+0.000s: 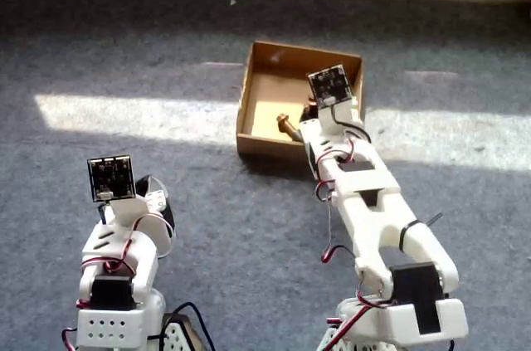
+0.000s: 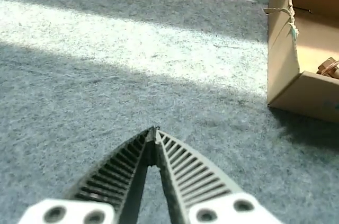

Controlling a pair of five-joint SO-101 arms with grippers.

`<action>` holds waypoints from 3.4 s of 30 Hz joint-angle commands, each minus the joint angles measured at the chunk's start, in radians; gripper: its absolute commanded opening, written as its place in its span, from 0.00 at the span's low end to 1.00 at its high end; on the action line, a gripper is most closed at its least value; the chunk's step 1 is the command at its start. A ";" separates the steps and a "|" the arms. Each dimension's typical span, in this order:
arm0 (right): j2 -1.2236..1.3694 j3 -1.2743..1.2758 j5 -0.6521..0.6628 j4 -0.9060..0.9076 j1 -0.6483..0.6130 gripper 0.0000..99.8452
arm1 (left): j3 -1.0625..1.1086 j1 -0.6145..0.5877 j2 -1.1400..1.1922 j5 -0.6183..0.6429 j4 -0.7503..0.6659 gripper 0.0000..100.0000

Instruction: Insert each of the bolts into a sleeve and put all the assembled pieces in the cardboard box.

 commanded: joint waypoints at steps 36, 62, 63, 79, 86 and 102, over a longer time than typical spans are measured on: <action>-0.578 0.074 0.005 0.302 0.019 0.01 | 0.019 -0.002 -0.012 0.003 -0.002 0.01; -1.210 0.335 0.005 0.788 0.016 0.01 | 0.019 -0.004 -0.012 0.003 -0.002 0.01; -1.254 0.364 0.005 0.788 0.016 0.01 | 0.019 -0.004 -0.012 0.003 -0.002 0.01; -1.738 0.722 0.005 0.794 0.021 0.01 | 0.019 -0.004 -0.012 0.003 -0.002 0.01; -1.733 0.785 0.005 0.794 0.019 0.01 | 0.019 -0.005 -0.012 0.003 -0.002 0.01; -1.733 0.943 -0.371 0.946 0.016 0.01 | 0.019 -0.005 -0.012 0.003 -0.002 0.01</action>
